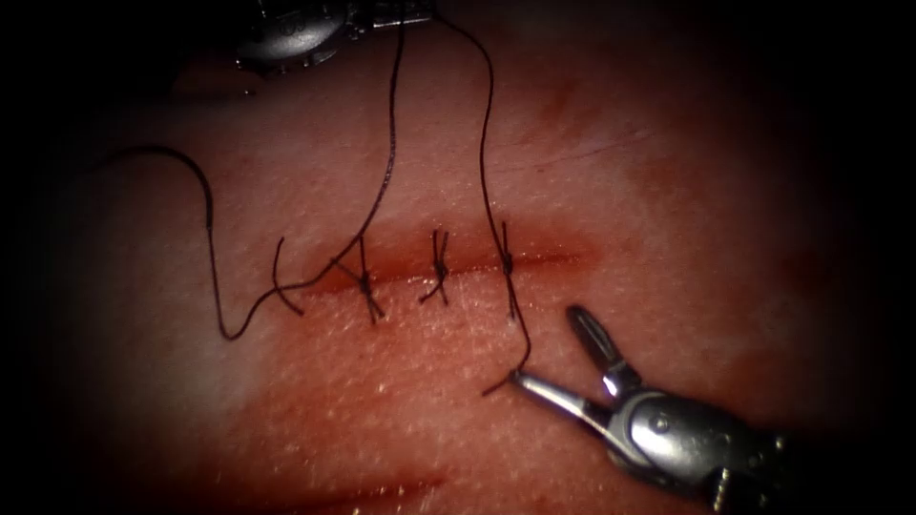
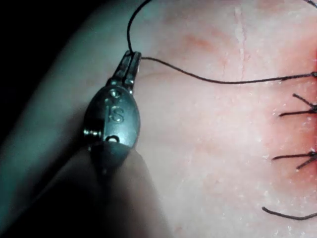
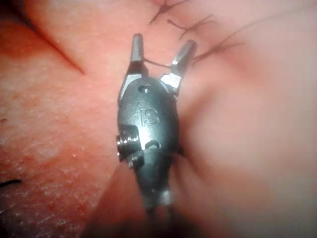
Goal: Wound Closure
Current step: Pull long end taut with left grasper
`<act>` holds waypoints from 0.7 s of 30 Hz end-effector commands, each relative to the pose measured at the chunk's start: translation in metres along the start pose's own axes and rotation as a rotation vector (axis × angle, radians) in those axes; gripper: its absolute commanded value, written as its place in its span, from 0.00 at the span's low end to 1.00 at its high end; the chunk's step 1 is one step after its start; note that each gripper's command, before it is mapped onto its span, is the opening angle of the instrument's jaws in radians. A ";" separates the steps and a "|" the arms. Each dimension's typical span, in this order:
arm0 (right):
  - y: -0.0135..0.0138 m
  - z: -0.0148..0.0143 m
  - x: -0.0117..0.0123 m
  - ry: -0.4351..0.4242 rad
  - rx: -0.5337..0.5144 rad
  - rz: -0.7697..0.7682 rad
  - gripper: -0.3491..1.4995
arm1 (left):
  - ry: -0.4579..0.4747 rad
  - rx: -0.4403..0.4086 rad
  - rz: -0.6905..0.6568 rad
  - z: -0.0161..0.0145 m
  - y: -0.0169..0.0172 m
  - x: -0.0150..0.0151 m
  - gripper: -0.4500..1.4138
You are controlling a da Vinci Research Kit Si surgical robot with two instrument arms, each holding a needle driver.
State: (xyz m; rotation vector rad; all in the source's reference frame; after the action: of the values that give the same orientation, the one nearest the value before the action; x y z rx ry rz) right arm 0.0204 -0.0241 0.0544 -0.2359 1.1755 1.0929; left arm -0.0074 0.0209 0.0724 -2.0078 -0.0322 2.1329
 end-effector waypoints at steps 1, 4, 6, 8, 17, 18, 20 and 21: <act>0.0002 0.0000 0.0003 0.007 0.010 0.001 0.92 | 0.000 0.000 0.004 0.0005 -0.0001 0.0008 0.00; 0.0012 -0.0005 0.0016 0.003 0.014 -0.011 0.86 | 0.001 -0.005 0.017 0.0003 0.0014 0.0043 0.00; 0.0021 -0.0003 0.0027 -0.002 0.026 -0.005 0.85 | 0.007 -0.012 0.033 0.0003 0.0022 0.0065 0.00; 0.0030 0.0001 0.0035 -0.018 0.024 -0.001 0.85 | 0.006 -0.013 0.047 0.0003 0.0029 0.0083 0.00; 0.0057 0.0042 0.0042 -0.161 0.029 -0.007 0.90 | -0.003 -0.025 0.106 0.0003 0.0060 0.0153 0.00; 0.0057 0.0048 0.0041 -0.171 0.034 -0.008 0.90 | -0.005 -0.028 0.110 0.0003 0.0062 0.0159 0.00; 0.0055 0.0059 0.0037 -0.197 0.049 -0.009 0.89 | -0.005 -0.029 0.117 0.0003 0.0067 0.0172 0.00; 0.0053 0.0064 0.0035 -0.210 0.050 -0.010 0.89 | -0.005 -0.029 0.121 0.0003 0.0068 0.0177 0.00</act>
State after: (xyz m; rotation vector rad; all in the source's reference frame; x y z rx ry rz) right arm 0.0195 -0.0156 0.0559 -0.0787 1.0014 1.0492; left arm -0.0091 0.0167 0.0530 -2.0726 0.0587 2.2247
